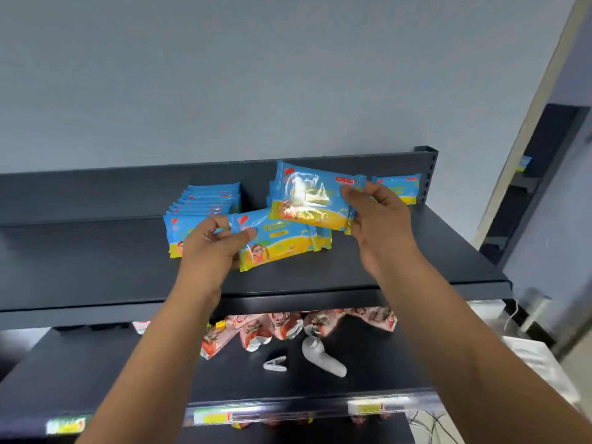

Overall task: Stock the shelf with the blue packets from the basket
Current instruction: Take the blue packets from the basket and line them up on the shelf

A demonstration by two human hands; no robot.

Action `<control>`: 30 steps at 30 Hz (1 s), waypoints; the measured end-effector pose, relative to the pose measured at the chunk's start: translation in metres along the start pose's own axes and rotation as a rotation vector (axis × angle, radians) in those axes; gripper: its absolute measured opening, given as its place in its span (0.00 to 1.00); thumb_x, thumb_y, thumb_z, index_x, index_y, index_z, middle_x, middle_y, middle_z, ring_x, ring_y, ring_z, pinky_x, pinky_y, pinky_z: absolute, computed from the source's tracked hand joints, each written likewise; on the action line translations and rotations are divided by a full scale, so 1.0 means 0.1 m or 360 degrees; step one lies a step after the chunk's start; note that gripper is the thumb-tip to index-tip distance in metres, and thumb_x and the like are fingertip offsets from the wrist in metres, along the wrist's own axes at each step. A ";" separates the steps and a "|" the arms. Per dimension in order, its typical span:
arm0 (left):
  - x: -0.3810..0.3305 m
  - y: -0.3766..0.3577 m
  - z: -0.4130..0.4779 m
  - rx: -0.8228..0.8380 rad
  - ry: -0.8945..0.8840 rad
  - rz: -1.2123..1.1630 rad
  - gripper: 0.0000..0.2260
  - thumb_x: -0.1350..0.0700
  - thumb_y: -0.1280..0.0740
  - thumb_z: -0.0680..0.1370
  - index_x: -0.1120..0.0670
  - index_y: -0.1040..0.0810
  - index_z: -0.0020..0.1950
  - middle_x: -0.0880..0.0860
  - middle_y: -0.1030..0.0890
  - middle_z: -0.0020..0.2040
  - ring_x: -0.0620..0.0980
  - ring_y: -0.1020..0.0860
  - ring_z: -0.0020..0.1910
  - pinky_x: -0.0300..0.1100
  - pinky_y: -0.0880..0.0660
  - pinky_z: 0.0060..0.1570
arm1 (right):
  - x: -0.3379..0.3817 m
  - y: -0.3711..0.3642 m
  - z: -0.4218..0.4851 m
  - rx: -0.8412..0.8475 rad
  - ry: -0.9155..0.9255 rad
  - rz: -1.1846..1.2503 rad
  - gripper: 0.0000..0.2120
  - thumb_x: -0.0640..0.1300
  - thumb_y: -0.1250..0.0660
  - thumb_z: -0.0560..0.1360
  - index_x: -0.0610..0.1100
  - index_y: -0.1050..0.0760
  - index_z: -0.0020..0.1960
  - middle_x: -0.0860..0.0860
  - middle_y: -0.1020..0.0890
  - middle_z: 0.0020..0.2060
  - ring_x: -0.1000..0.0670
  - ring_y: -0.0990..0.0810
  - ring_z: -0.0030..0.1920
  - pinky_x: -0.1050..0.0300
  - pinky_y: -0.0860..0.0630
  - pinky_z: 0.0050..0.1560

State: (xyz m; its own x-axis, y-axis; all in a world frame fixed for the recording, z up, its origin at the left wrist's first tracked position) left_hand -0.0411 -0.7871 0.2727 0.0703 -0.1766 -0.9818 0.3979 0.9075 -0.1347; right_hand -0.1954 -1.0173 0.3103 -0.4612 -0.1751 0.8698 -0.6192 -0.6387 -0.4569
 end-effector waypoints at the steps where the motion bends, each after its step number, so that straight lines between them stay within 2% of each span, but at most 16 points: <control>1: 0.03 -0.19 -0.01 0.0017 0.0002 0.0014 0.11 0.63 0.23 0.74 0.52 0.24 0.44 0.57 0.16 0.43 0.58 0.15 0.44 0.49 0.21 0.40 | 0.06 0.16 0.05 -0.0046 0.0004 0.0008 0.12 0.36 0.26 0.76 0.49 0.19 0.37 0.43 0.20 0.44 0.46 0.17 0.45 0.52 0.19 0.44; 3: 0.10 -0.61 -0.03 0.0092 0.0016 0.0066 0.07 0.63 0.24 0.75 0.56 0.20 0.47 0.58 0.13 0.45 0.60 0.14 0.46 0.58 0.19 0.45 | 0.19 0.47 0.15 -0.0134 0.0027 0.0014 0.10 0.37 0.26 0.76 0.47 0.21 0.39 0.44 0.18 0.45 0.45 0.16 0.47 0.49 0.20 0.47; 5: 0.18 -1.02 -0.07 0.0182 0.0055 0.0104 0.08 0.63 0.24 0.75 0.59 0.19 0.51 0.58 0.12 0.48 0.61 0.14 0.49 0.63 0.19 0.51 | 0.32 0.77 0.22 -0.0221 0.0074 0.0013 0.12 0.37 0.26 0.77 0.47 0.23 0.37 0.47 0.17 0.42 0.46 0.16 0.45 0.51 0.20 0.43; 7: 0.27 -1.42 -0.07 0.0266 0.0079 0.0137 0.08 0.63 0.23 0.74 0.59 0.20 0.49 0.57 0.12 0.48 0.61 0.14 0.50 0.63 0.19 0.52 | 0.43 1.04 0.26 -0.0305 0.0110 0.0010 0.12 0.37 0.27 0.77 0.47 0.23 0.37 0.48 0.15 0.41 0.47 0.15 0.44 0.55 0.20 0.38; 9: 0.35 -1.81 -0.06 0.0360 0.0082 0.0180 0.07 0.63 0.23 0.74 0.58 0.19 0.48 0.56 0.12 0.47 0.60 0.14 0.50 0.59 0.17 0.51 | 0.46 1.29 0.29 -0.0396 0.0084 0.0047 0.06 0.38 0.27 0.77 0.45 0.20 0.43 0.46 0.13 0.45 0.47 0.13 0.43 0.55 0.18 0.37; 11: 0.43 -2.17 -0.01 0.0433 0.0094 0.0177 0.06 0.63 0.23 0.75 0.56 0.18 0.48 0.54 0.12 0.47 0.57 0.13 0.49 0.53 0.16 0.49 | 0.46 1.50 0.32 -0.0479 0.0045 0.0100 0.03 0.38 0.27 0.77 0.43 0.20 0.49 0.44 0.12 0.48 0.44 0.12 0.45 0.49 0.16 0.41; 13: 0.54 -2.47 0.11 0.0446 0.0117 0.0172 0.08 0.62 0.23 0.74 0.56 0.18 0.50 0.54 0.12 0.48 0.55 0.13 0.49 0.53 0.16 0.51 | 0.48 1.67 0.38 -0.0545 0.0048 0.0111 0.05 0.39 0.26 0.77 0.42 0.19 0.52 0.43 0.12 0.50 0.42 0.12 0.47 0.45 0.15 0.44; 15: 0.64 -2.68 0.27 0.0416 0.0124 0.0210 0.09 0.60 0.22 0.74 0.56 0.19 0.51 0.53 0.13 0.49 0.53 0.13 0.49 0.54 0.16 0.51 | 0.53 1.81 0.42 -0.0612 0.0075 0.0083 0.04 0.39 0.26 0.77 0.44 0.19 0.51 0.44 0.12 0.49 0.44 0.11 0.46 0.50 0.16 0.41; 17: 0.69 -2.84 0.44 0.0406 0.0036 0.0322 0.09 0.58 0.23 0.74 0.54 0.21 0.50 0.52 0.13 0.48 0.51 0.14 0.48 0.56 0.16 0.52 | 0.54 1.92 0.49 -0.0669 0.0084 0.0056 0.05 0.40 0.26 0.78 0.43 0.20 0.52 0.46 0.12 0.47 0.48 0.12 0.42 0.59 0.19 0.34; 19: 0.73 -2.97 0.61 0.0411 -0.0052 0.0430 0.09 0.57 0.24 0.75 0.53 0.22 0.50 0.51 0.14 0.48 0.50 0.14 0.48 0.58 0.17 0.52 | 0.54 1.99 0.58 -0.0691 0.0086 0.0043 0.06 0.40 0.26 0.78 0.42 0.20 0.54 0.46 0.13 0.45 0.50 0.12 0.40 0.62 0.21 0.31; 23: 0.83 -3.11 0.91 0.0352 -0.0180 0.0620 0.09 0.54 0.25 0.76 0.51 0.24 0.48 0.49 0.16 0.46 0.50 0.16 0.47 0.58 0.18 0.50 | 0.49 2.09 0.80 -0.0690 0.0090 -0.0007 0.06 0.39 0.27 0.78 0.40 0.20 0.55 0.45 0.12 0.48 0.47 0.11 0.47 0.54 0.15 0.40; 26: 0.89 -3.21 1.07 0.0280 -0.0225 0.0749 0.08 0.53 0.27 0.77 0.50 0.25 0.51 0.45 0.18 0.46 0.47 0.18 0.46 0.54 0.18 0.48 | 0.44 2.17 0.97 -0.0707 0.0096 -0.0036 0.08 0.38 0.26 0.78 0.40 0.19 0.57 0.45 0.12 0.49 0.47 0.11 0.49 0.50 0.14 0.48; 30: 0.88 -3.33 1.23 0.0173 -0.0353 0.0918 0.08 0.49 0.29 0.79 0.46 0.26 0.53 0.46 0.19 0.51 0.48 0.19 0.47 0.47 0.21 0.40 | 0.43 2.25 1.17 -0.0708 0.0115 -0.0123 0.11 0.38 0.27 0.78 0.39 0.19 0.59 0.45 0.12 0.48 0.48 0.11 0.48 0.50 0.14 0.49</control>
State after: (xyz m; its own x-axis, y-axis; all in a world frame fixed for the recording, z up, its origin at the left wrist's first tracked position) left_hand -0.0550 -1.1513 0.2471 0.4847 0.2447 -0.8398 0.3291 0.8385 0.4342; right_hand -0.2804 -1.2566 0.2668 -0.4363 -0.0770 0.8965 -0.8590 -0.2611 -0.4404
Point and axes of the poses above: each hand's wrist, its own z-axis towards the middle knuckle, its own y-axis out of the back of the hand, x = y × z, the point moved 10 cm from there along z, towards the middle knuckle
